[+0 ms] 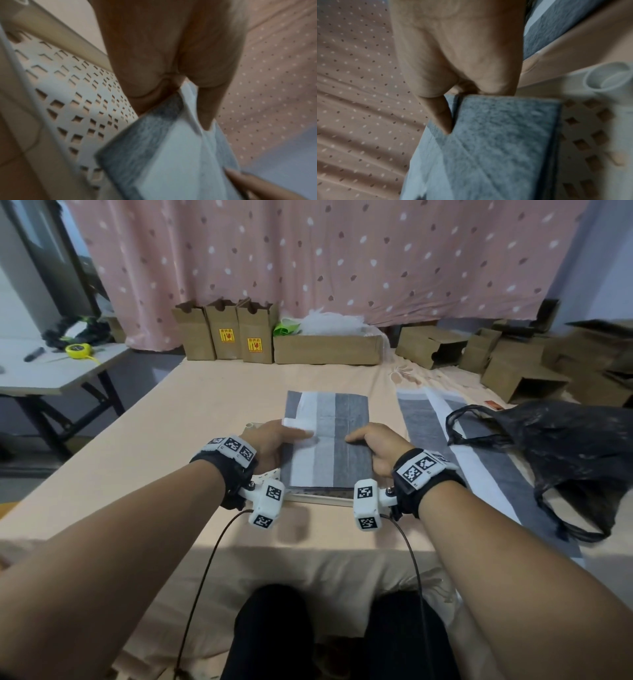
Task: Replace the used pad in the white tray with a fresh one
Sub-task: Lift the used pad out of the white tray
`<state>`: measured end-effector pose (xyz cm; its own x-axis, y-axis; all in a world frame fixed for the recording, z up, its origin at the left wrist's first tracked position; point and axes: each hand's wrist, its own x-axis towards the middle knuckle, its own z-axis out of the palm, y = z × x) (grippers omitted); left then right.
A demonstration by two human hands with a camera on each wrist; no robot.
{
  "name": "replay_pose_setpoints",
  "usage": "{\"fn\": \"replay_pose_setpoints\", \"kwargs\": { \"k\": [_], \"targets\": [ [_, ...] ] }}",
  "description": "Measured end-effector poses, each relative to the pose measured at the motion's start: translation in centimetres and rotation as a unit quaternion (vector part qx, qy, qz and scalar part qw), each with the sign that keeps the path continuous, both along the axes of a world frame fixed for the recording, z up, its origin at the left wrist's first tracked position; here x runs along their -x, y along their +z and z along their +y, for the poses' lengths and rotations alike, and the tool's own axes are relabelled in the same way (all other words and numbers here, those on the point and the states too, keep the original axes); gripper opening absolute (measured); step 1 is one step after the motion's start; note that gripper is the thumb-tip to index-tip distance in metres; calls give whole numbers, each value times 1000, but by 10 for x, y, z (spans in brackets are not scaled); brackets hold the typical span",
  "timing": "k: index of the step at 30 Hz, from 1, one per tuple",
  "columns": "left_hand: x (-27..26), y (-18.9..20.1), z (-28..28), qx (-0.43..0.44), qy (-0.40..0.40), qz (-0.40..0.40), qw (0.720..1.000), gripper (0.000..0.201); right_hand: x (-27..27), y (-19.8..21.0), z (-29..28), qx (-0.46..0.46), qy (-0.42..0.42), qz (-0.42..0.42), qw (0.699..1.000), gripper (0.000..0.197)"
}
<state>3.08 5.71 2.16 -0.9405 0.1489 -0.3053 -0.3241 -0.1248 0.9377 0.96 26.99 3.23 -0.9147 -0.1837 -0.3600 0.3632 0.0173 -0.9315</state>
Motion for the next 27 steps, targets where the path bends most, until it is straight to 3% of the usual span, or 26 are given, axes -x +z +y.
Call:
{"fn": "replay_pose_setpoints", "kwargs": {
  "k": [4, 8, 12, 15, 18, 21, 23, 25, 27],
  "targets": [
    [3, -13, -5, 51, 51, 23, 997, 37, -4, -4, 3, 17, 72, 20, 997, 22],
    [4, -16, -8, 65, 91, 49, 993, 40, -1, -3, 3, 54, 62, 47, 995, 29],
    [2, -5, -7, 31, 75, 56, 995, 35, 2, -5, 6, 79, 49, 49, 994, 36],
    [-2, 7, -9, -14, 41, 55, 998, 21, 6, -9, 11, 113, 34, 64, 991, 35],
    [-5, 12, -10, -49, -48, 64, 996, 24, 7, -9, 13, 135, 27, 70, 988, 36],
    [-5, 10, -11, -44, -13, 58, 997, 24, 2, -7, 12, 123, 31, 87, 988, 53],
    [-4, 8, -15, -109, 24, 46, 993, 21, 1, -6, 10, 109, 18, 109, 988, 58],
    [-6, 8, -20, -149, 52, 11, 987, 31, 4, -7, 9, 76, -9, 140, 987, 59],
    [-9, 10, -19, -87, 10, -16, 996, 49, 6, -9, 7, 39, -35, 162, 985, 56]
  ]
}}
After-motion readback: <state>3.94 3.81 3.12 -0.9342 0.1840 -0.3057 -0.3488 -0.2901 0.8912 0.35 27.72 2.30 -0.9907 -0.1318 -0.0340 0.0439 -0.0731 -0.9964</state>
